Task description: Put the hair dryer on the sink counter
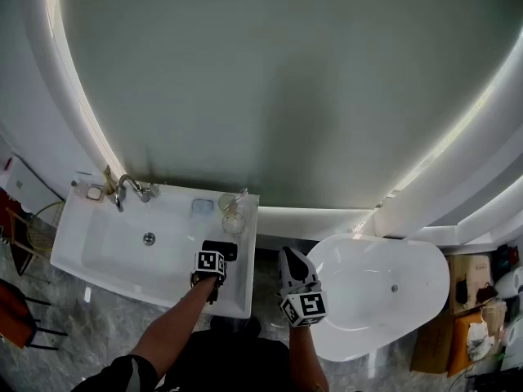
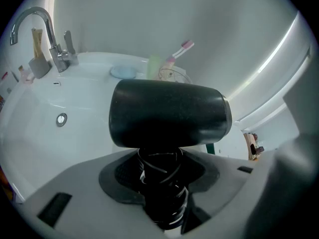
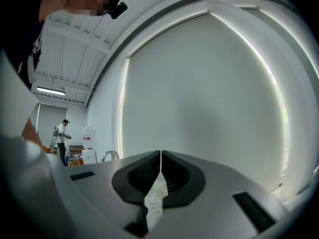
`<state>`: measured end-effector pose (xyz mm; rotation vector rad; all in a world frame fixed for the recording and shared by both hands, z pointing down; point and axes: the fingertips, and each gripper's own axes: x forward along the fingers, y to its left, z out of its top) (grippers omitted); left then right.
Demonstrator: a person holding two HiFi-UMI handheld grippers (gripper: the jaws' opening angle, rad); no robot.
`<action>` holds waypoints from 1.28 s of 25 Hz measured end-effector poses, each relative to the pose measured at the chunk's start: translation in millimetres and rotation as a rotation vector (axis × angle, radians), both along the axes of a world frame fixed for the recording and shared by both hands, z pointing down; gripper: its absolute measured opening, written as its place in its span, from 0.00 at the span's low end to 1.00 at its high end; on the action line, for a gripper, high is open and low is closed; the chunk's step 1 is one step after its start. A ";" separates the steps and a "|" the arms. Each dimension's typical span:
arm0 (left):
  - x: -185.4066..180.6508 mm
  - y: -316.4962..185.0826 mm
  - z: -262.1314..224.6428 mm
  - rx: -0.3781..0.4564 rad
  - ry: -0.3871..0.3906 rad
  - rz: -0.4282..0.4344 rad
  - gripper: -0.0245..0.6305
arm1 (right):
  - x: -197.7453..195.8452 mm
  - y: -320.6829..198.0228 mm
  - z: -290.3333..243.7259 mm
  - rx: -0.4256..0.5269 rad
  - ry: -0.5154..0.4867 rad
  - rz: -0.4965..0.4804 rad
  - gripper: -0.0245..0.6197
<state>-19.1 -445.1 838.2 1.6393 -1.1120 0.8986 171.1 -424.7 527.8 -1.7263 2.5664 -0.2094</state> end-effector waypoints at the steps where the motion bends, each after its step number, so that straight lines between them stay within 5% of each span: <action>1: 1.0 0.2 1.9 -0.006 -0.001 0.000 0.36 | 1.1 -0.5 0.2 -0.001 0.000 0.001 0.09; 22: 8.3 -4.7 51.2 -0.157 -0.111 0.007 0.36 | 21.1 -17.6 17.6 -0.042 -0.007 0.017 0.09; 32: 11.5 -9.8 52.7 -0.141 -0.182 -0.004 0.37 | 22.9 -23.1 25.0 -0.060 -0.016 0.014 0.09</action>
